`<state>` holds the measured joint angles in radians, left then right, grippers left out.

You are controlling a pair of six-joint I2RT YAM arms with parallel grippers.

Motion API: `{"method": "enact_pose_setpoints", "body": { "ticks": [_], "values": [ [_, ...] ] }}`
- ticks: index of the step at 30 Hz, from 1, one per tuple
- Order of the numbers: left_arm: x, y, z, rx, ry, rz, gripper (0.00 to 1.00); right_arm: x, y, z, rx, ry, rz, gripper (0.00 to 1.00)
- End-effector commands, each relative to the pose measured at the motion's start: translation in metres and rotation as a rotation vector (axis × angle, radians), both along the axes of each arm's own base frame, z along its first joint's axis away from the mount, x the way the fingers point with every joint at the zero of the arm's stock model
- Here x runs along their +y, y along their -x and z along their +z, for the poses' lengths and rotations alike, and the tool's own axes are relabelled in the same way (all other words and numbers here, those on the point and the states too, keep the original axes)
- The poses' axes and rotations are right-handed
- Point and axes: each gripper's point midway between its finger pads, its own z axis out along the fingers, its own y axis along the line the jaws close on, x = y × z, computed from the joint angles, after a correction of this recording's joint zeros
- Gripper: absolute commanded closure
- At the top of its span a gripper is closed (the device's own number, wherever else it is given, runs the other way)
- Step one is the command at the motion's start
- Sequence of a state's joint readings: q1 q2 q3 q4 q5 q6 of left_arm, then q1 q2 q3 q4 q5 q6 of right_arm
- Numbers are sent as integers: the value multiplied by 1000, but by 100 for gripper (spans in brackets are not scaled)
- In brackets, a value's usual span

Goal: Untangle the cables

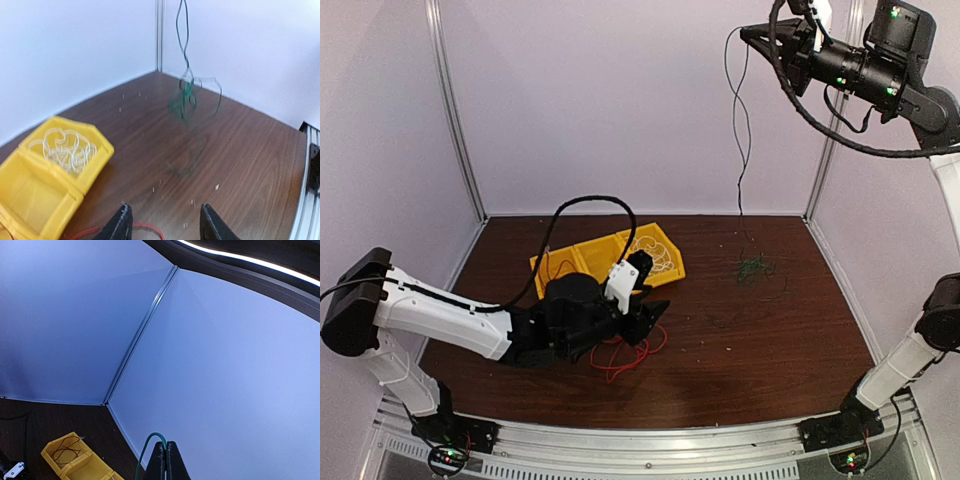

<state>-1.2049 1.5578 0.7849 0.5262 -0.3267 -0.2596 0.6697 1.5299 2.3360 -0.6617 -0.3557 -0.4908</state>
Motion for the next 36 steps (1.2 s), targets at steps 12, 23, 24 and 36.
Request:
{"method": "enact_pose_setpoints", "body": {
  "ticks": [12,23,24,36],
  "values": [
    [-128,-53,50,-304,100,-68,37,4,29,14,24,-70,146,100],
    [-74,-28,-75,7,36,-95,62,-29,6,46,-84,-129,-91,100],
    [-67,-26,-83,24,22,-90,63,-33,1,49,-97,-137,-129,100],
    [-24,-16,-141,136,-80,-18,72,-101,-24,105,-263,-311,-476,100]
  ]
}}
